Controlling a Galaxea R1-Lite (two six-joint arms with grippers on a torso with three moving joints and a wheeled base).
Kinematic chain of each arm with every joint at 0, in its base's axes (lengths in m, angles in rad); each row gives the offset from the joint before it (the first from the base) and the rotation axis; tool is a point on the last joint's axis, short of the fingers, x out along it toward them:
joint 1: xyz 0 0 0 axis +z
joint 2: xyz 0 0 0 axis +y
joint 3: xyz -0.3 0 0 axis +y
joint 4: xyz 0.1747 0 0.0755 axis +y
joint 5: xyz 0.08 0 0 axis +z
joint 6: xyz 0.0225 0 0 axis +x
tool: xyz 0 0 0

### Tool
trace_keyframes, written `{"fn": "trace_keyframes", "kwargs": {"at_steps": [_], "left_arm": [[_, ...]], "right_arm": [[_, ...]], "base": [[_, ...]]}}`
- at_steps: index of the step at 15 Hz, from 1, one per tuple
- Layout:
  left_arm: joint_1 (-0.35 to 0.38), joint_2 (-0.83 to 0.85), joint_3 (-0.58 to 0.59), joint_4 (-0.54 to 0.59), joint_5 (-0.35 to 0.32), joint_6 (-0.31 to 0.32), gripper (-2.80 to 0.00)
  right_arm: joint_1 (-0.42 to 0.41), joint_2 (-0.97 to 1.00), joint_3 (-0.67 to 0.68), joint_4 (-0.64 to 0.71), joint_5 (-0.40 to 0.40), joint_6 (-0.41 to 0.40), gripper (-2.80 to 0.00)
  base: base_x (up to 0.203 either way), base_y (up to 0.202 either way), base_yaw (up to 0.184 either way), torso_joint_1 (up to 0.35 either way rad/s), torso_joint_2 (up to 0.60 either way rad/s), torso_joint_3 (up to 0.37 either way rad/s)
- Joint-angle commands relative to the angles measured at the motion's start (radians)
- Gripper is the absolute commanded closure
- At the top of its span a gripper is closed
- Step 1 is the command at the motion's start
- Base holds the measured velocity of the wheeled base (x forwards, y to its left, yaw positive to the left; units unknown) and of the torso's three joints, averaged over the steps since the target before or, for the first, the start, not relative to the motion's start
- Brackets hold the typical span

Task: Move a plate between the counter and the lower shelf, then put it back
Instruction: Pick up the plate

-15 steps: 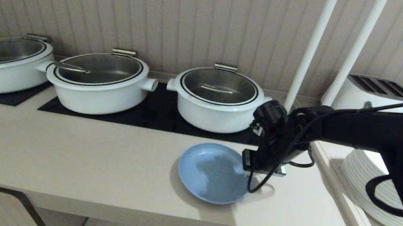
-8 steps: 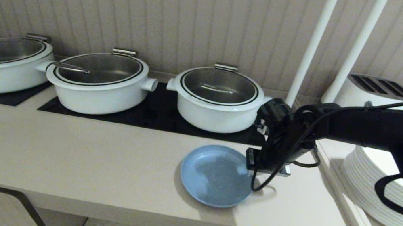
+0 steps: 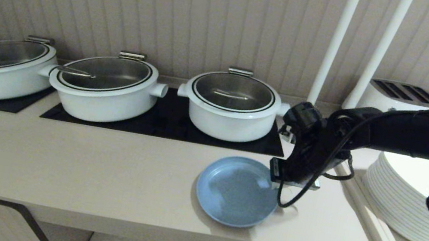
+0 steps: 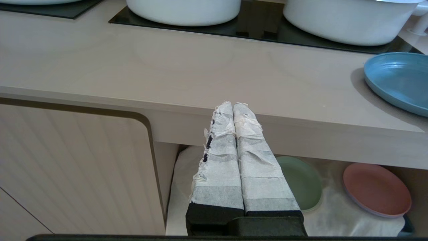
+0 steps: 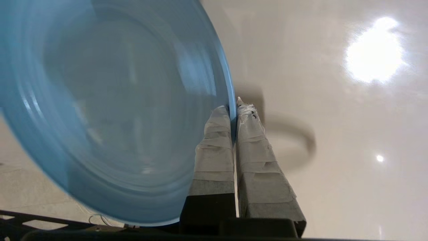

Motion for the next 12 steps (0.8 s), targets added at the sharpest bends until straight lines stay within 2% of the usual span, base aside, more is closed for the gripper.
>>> {"fn": "trace_keyframes", "kwargs": {"at_steps": [1, 5, 8, 12], "left_arm": [[0.0, 0.0, 0.001, 0.0, 0.001, 0.0, 0.0], [0.0, 0.0, 0.001, 0.0, 0.001, -0.001, 0.0], [0.0, 0.0, 0.0, 0.0, 0.001, -0.001, 0.0], [0.0, 0.0, 0.001, 0.0, 0.001, -0.002, 0.0]], "right_arm": [[-0.007, -0.055, 0.039, 0.003, 0.002, 0.001, 0.0], [-0.039, -0.138, 0.136, -0.003, 0.003, 0.024, 0.0], [-0.066, -0.192, 0.181, -0.003, 0.047, 0.043, 0.0], [-0.104, -0.259, 0.252, -0.004, 0.062, 0.043, 0.0]], "base": [[0.0, 0.0, 0.0, 0.0, 0.0, 0.0], [0.0, 0.0, 0.0, 0.0, 0.0, 0.0], [0.0, 0.0, 0.0, 0.0, 0.0, 0.0], [0.0, 0.0, 0.0, 0.0, 0.0, 0.0]]}}
